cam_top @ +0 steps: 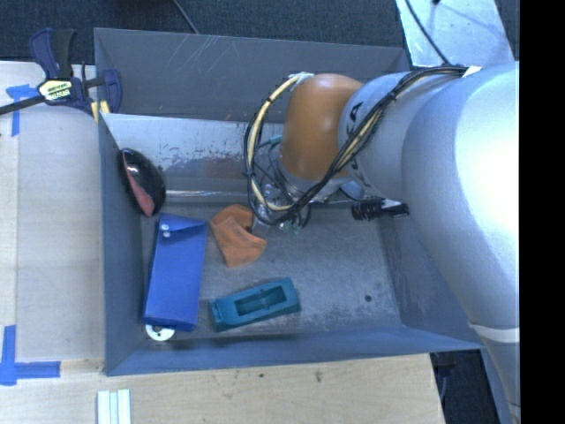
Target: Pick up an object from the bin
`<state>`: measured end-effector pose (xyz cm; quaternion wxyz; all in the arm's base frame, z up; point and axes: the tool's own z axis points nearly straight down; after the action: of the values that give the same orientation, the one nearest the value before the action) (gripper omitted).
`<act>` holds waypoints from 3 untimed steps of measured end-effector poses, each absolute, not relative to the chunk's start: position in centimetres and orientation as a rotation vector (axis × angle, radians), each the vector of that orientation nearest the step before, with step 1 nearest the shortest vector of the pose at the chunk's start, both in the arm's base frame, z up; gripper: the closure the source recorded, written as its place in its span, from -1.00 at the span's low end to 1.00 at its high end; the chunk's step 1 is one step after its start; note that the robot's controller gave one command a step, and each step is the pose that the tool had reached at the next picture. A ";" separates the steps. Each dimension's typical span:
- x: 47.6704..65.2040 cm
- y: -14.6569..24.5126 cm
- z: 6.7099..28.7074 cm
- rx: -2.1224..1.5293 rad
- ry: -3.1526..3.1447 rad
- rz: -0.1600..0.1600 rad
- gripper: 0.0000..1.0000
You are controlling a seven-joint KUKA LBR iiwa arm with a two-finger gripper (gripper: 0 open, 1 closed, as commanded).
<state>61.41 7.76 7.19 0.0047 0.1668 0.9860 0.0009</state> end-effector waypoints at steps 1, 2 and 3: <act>60.6 7.9 10.2 0.413 3.116 -0.003 1.00; 60.1 8.1 11.7 0.486 3.093 0.005 1.00; 59.1 9.0 14.8 0.691 3.072 -0.005 1.00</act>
Offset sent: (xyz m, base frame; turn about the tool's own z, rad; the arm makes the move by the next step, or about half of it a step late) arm -0.0324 0.0090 -0.0019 0.2757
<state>59.12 9.01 14.83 -0.0034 0.2196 0.9756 -0.0015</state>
